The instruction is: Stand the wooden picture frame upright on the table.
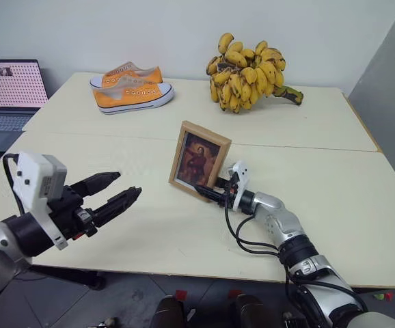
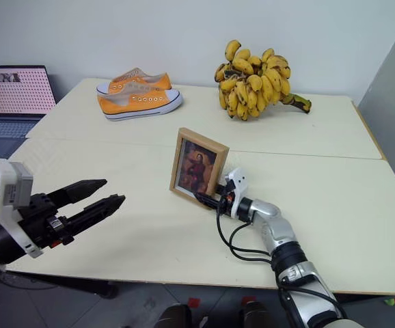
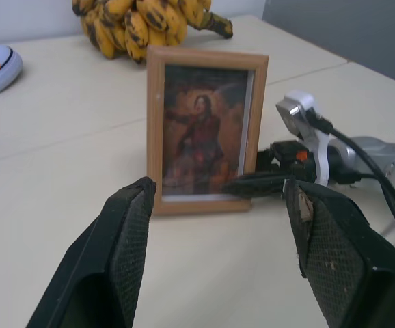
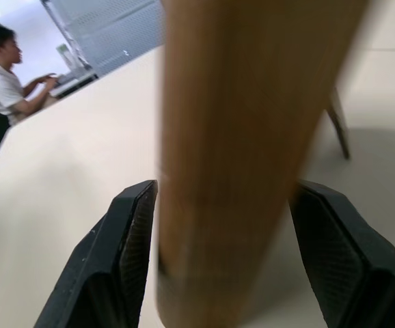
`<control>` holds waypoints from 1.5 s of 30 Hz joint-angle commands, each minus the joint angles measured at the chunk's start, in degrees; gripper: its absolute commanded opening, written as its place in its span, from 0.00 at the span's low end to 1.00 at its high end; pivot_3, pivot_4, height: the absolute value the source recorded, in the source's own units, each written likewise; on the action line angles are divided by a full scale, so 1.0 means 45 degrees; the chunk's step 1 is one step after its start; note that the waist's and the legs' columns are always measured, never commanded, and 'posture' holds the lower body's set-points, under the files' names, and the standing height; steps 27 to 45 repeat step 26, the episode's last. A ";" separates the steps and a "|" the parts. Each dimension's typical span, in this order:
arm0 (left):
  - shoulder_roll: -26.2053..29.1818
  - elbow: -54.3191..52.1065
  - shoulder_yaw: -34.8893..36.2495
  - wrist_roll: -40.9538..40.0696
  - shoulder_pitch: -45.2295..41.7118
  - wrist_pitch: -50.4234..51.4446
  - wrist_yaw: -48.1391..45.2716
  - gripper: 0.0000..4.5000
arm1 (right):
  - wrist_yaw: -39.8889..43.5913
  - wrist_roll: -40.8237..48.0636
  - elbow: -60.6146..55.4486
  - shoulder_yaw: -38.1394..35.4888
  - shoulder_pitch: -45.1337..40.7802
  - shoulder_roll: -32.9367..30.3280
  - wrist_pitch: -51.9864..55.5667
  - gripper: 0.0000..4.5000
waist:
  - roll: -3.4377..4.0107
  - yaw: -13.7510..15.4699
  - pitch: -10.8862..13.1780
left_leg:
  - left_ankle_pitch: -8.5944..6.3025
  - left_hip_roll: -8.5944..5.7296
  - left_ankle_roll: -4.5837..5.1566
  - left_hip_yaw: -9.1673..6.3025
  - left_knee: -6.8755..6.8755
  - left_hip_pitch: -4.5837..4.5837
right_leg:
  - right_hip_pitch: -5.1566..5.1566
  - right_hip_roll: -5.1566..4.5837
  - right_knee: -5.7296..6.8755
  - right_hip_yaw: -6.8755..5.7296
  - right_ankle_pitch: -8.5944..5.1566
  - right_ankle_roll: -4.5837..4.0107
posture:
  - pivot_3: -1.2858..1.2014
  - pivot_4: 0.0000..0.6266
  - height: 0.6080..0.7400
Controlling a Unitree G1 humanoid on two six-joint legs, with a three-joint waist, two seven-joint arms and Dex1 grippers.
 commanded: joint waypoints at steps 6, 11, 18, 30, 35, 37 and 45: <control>-0.0526 0.0006 -0.2061 0.0699 -0.0636 -0.1566 0.0306 0.72 | -0.0146 -0.1624 -0.3459 0.0028 0.1910 -0.2282 -0.0029 0.65 | 0.0000 0.0118 0.0000 | 0.0000 -0.0007 -0.0001 0.0000 0.0000 -0.0011 | 0.0001 -0.0003 -0.0011 0.0006 -0.0009 0.0014 | 0.52 0.24 1.00; -0.0663 0.0662 -0.3089 0.1066 -0.1547 -0.1893 0.0391 0.72 | 0.0839 -0.1055 -0.8320 -0.0916 0.4017 -0.5561 0.2184 0.65 | 0.0025 0.0352 0.0014 | 0.0000 -0.0033 -0.0001 -0.0001 0.0004 -0.0020 | 0.0006 -0.0019 -0.0017 0.0012 -0.0022 0.0034 | 0.52 0.24 1.00; -0.0651 0.1724 -0.3735 0.1353 -0.2312 -0.2062 0.0020 0.72 | -0.0866 0.2063 -1.2061 -0.3003 0.2948 -0.6132 0.6899 0.65 | 0.0030 -0.0042 0.0018 | 0.0001 0.0018 0.0002 0.0004 0.0005 -0.0013 | -0.0010 0.0029 -0.0005 0.0027 -0.0058 0.0082 | 0.52 0.24 1.00; -0.0146 0.2193 -0.3631 0.0826 -0.2784 -0.1842 -0.0467 0.72 | -0.1913 0.3525 -1.3451 -0.3387 0.2465 -0.6142 0.9024 0.65 | 0.0027 0.0085 0.0020 | -0.0003 -0.0020 0.0003 -0.0017 0.0007 -0.0079 | -0.0033 -0.0001 -0.0034 0.0007 -0.0034 0.0034 | 0.52 0.24 1.00; -0.0146 0.2193 -0.3631 0.0826 -0.2784 -0.1842 -0.0467 0.72 | -0.1913 0.3525 -1.3451 -0.3387 0.2465 -0.6142 0.9024 0.65 | 0.0027 0.0085 0.0020 | -0.0003 -0.0020 0.0003 -0.0017 0.0007 -0.0079 | -0.0033 -0.0001 -0.0034 0.0007 -0.0034 0.0034 | 0.52 0.24 1.00; -0.0146 0.2193 -0.3631 0.0826 -0.2784 -0.1842 -0.0467 0.72 | -0.1913 0.3525 -1.3451 -0.3387 0.2465 -0.6142 0.9024 0.65 | 0.0027 0.0085 0.0020 | -0.0003 -0.0020 0.0003 -0.0017 0.0007 -0.0079 | -0.0033 -0.0001 -0.0034 0.0007 -0.0034 0.0034 | 0.52 0.24 1.00; -0.0146 0.2193 -0.3631 0.0826 -0.2784 -0.1842 -0.0467 0.72 | -0.1913 0.3525 -1.3451 -0.3387 0.2465 -0.6142 0.9024 0.65 | 0.0027 0.0085 0.0020 | -0.0003 -0.0020 0.0003 -0.0017 0.0007 -0.0079 | -0.0033 -0.0001 -0.0034 0.0007 -0.0034 0.0034 | 0.52 0.24 1.00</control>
